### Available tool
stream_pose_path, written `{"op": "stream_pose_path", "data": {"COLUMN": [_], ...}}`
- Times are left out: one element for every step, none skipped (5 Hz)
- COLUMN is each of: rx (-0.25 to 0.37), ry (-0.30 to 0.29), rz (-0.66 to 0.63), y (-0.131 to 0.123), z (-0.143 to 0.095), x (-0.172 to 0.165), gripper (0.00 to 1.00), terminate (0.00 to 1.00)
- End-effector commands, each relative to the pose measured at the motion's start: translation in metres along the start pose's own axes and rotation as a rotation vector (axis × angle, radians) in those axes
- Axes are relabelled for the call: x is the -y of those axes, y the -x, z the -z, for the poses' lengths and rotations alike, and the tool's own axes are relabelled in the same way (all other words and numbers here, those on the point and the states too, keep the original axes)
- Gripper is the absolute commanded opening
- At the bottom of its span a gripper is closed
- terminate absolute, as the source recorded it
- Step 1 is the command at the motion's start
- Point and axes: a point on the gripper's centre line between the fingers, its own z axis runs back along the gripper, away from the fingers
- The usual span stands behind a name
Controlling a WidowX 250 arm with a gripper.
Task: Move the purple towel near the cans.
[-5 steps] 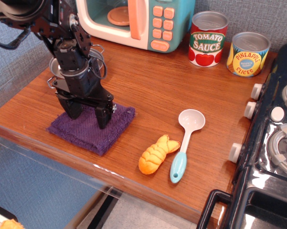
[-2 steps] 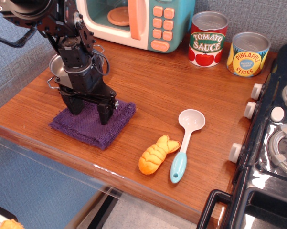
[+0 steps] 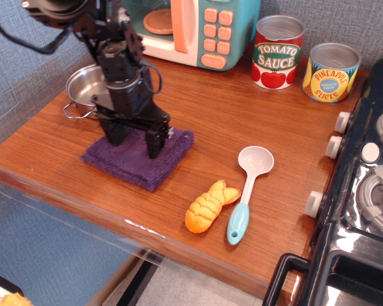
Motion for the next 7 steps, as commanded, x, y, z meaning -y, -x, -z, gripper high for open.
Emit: {"op": "stream_pose_path", "data": {"rx": [-0.011, 0.001, -0.003, 0.000, 0.014, 0.014, 0.006], "ry": [0.039, 0.018, 0.006, -0.018, -0.024, -0.023, -0.036], "rz": [-0.017, -0.066, -0.084, -0.088, -0.088, -0.090, -0.107], "y": [-0.049, -0.072, -0.080, -0.081, -0.083, -0.090, -0.103], "z": [0.013, 0.012, 0.014, 0.014, 0.011, 0.014, 0.019], "x": [0.031, 0.034, 0.039, 0.042, 0.048, 0.052, 0.050], "gripper": [1.00, 1.00, 1.00, 1.00, 1.00, 1.00, 1.00], "terminate": [0.00, 0.00, 0.00, 0.00, 0.00, 0.00, 0.00]}}
